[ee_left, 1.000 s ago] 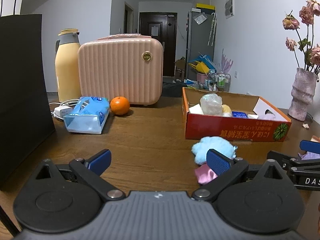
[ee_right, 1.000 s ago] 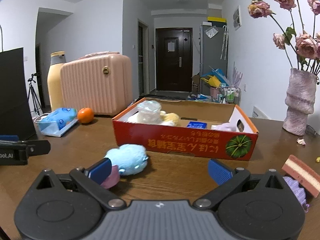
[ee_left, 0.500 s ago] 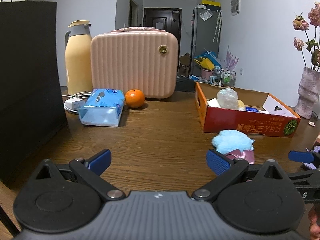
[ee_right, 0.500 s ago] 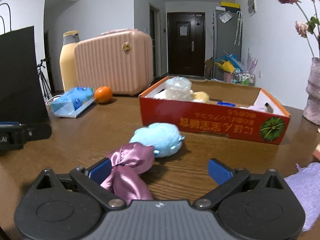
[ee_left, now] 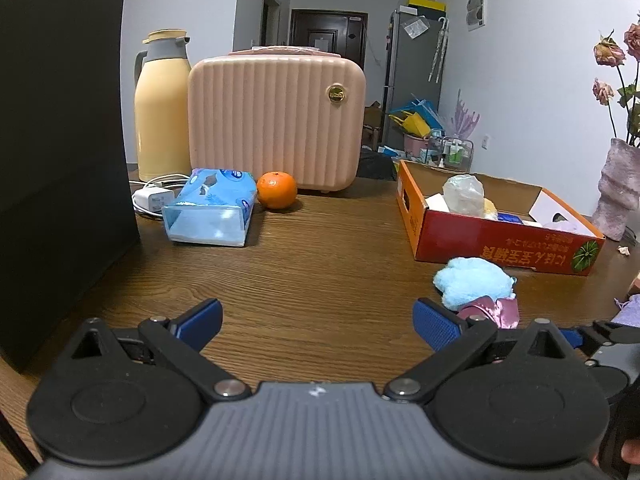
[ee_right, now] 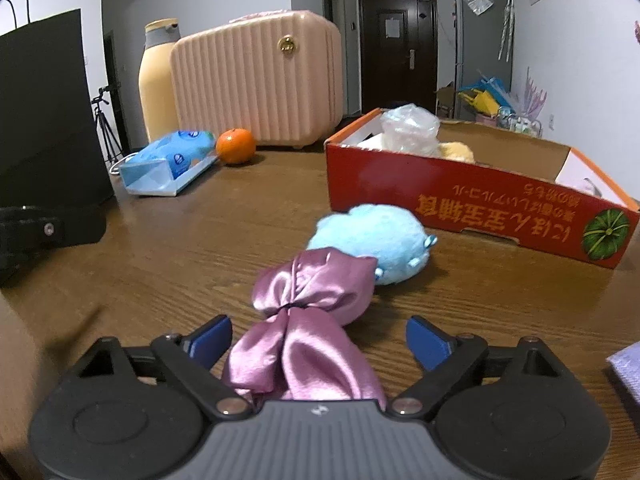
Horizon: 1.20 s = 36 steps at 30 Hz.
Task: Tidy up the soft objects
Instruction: 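Close the right tool on the pink satin scrunchie and lift it, then close the left tool on the light-blue plush toy while the right tool holds the scrunchie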
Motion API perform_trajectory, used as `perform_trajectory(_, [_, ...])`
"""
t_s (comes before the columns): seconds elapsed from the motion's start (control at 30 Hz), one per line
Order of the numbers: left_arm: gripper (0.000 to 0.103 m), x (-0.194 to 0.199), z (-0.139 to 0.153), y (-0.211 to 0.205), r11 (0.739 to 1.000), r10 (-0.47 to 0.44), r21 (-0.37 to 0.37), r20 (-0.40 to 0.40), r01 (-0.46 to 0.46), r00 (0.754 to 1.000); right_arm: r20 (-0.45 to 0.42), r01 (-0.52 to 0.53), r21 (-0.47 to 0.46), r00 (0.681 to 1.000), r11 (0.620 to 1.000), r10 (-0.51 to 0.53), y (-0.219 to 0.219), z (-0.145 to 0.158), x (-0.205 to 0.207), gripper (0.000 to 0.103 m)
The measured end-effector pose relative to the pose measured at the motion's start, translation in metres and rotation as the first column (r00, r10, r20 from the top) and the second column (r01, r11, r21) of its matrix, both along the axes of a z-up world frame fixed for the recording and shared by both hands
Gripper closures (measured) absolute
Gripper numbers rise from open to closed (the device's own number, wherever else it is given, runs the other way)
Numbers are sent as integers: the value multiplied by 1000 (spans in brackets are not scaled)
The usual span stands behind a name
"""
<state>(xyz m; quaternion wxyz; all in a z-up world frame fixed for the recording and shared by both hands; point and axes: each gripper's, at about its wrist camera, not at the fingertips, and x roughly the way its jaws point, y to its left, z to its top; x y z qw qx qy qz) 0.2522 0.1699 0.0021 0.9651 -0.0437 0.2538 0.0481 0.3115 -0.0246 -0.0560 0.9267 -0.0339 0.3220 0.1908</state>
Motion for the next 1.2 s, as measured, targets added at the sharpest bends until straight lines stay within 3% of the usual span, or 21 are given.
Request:
perform_trajectory(0.3, [0, 1, -1, 0, 1000, 0, -1, -7, 0, 1000, -25, -20, 9, 999, 1000, 20, 1, -3, 2, 28])
perform_trajectory(0.67, [0, 4, -4, -2, 1000, -2, 2, -21, 2, 1000, 1, -45, -5, 999, 999, 45, 2, -3, -3, 63])
perform_trajectory(1.2, [0, 12, -10, 0, 999, 33, -6, -40, -33, 999, 65, -34, 50, 997, 998, 31, -14, 8, -9, 70])
